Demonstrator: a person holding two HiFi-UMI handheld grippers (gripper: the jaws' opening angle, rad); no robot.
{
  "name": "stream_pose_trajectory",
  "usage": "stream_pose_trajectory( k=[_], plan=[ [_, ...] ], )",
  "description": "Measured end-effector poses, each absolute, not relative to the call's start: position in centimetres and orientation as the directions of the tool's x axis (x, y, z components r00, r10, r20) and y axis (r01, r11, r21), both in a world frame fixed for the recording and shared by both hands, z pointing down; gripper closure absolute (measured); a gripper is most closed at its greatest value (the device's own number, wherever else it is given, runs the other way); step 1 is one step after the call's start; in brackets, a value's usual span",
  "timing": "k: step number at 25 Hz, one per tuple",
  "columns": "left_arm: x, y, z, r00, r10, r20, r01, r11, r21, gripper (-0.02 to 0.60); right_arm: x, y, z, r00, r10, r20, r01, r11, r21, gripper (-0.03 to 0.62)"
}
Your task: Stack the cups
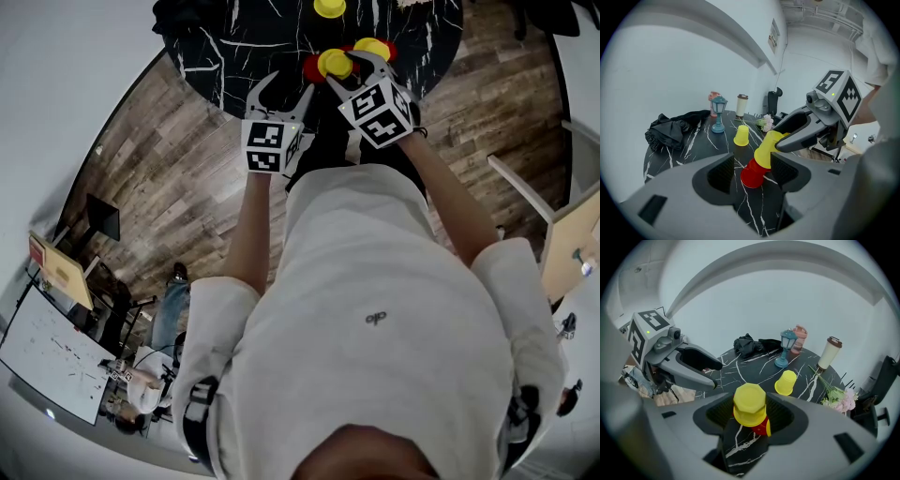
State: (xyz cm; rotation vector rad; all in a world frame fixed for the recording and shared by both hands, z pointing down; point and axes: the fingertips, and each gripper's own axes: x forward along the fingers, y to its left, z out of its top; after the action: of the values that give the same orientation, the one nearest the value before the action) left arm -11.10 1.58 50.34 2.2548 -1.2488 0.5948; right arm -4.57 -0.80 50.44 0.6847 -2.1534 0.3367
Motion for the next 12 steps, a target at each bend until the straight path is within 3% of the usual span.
stream_pose_trajectory(
  k=[12],
  plan=[
    [-11.10, 1.84, 50.18, 0.488, -0.655, 0.577, -0.863, -0.462, 0.206, 0.337, -4.76, -0.82, 50.59, -0.508, -0.367, 0.780, -0.579, 0.815, 0.006, 0.363]
  ],
)
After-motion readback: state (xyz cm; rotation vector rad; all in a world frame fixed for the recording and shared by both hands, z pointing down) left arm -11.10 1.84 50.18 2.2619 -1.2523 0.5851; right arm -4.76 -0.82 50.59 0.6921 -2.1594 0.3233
